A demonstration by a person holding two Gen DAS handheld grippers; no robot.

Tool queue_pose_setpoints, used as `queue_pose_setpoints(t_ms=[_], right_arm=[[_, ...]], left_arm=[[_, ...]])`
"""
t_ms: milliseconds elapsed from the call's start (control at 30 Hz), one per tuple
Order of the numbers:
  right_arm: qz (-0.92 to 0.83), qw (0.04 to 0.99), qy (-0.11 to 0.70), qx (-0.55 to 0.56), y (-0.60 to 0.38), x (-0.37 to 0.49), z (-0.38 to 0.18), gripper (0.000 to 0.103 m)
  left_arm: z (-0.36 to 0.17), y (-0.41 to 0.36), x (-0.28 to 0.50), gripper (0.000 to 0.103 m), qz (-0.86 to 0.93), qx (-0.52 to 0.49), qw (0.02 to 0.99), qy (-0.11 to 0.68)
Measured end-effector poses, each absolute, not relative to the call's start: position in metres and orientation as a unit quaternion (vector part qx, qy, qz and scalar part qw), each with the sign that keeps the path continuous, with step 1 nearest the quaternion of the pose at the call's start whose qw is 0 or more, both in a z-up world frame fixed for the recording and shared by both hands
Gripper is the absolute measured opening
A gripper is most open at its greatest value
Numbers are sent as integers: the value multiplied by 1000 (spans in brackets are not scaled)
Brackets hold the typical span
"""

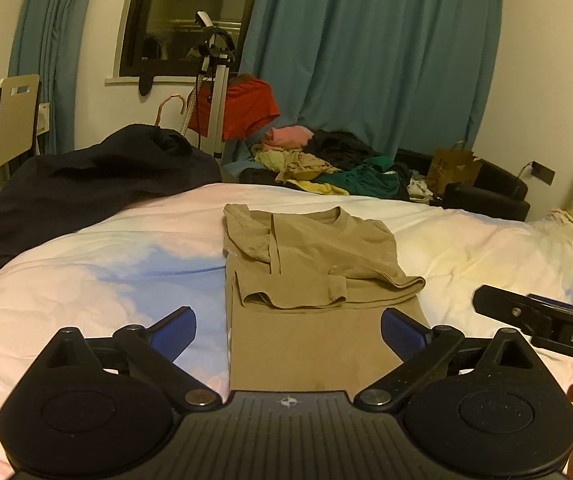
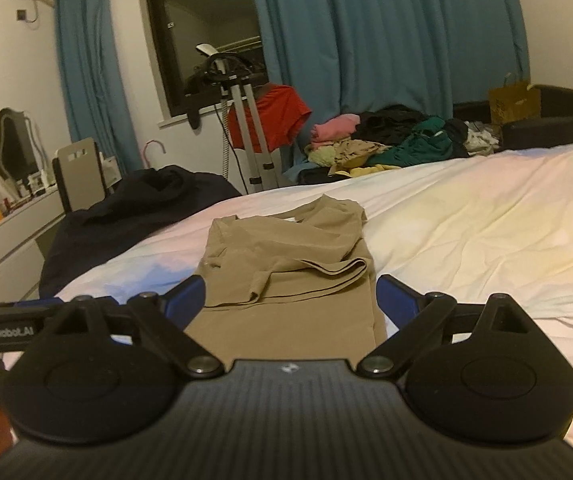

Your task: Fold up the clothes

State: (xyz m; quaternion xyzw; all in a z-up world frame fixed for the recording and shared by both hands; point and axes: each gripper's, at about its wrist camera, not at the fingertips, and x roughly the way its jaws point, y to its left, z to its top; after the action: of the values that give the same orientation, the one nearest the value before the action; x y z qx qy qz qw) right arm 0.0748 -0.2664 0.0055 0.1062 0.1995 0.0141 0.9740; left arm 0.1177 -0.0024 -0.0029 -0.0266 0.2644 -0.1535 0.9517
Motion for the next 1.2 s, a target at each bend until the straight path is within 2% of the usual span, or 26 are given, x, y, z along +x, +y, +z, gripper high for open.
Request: queue_pose_setpoints(t_ms=[133,300,400,567,733,833,967,1133,1200], right_arm=[[-1,975,202,94,-265,78,4,94],[-51,971,217,88,-273,89,-5,94],[-75,964,233,107,-285,96,-12,94],[-76,954,248,150,-300,103,-20,94],[-66,948,254,180,-309,106,-23,94],[-62,942,260,201,-315,107,-26,94],[-43,919,286,269,-329,106,-34,94],[-30,825,334,455,-368,99,-72,94],[-29,808,339,481,-370,98,-80,95]], left_arm=[[-8,-7,116,100,-163,-8,950,266],[-36,-12,134,100,-187,-10,923,337],[-62,-1,156,98,-188,-70,882,426],[-101,28,180,97,-203,-218,816,495],[-115,41,192,98,-201,-296,791,496],[-108,43,186,97,-192,-289,789,507],[-102,39,175,97,-198,-291,782,515],[-118,28,180,97,-219,-305,767,520],[-124,31,184,97,-219,-327,760,516]])
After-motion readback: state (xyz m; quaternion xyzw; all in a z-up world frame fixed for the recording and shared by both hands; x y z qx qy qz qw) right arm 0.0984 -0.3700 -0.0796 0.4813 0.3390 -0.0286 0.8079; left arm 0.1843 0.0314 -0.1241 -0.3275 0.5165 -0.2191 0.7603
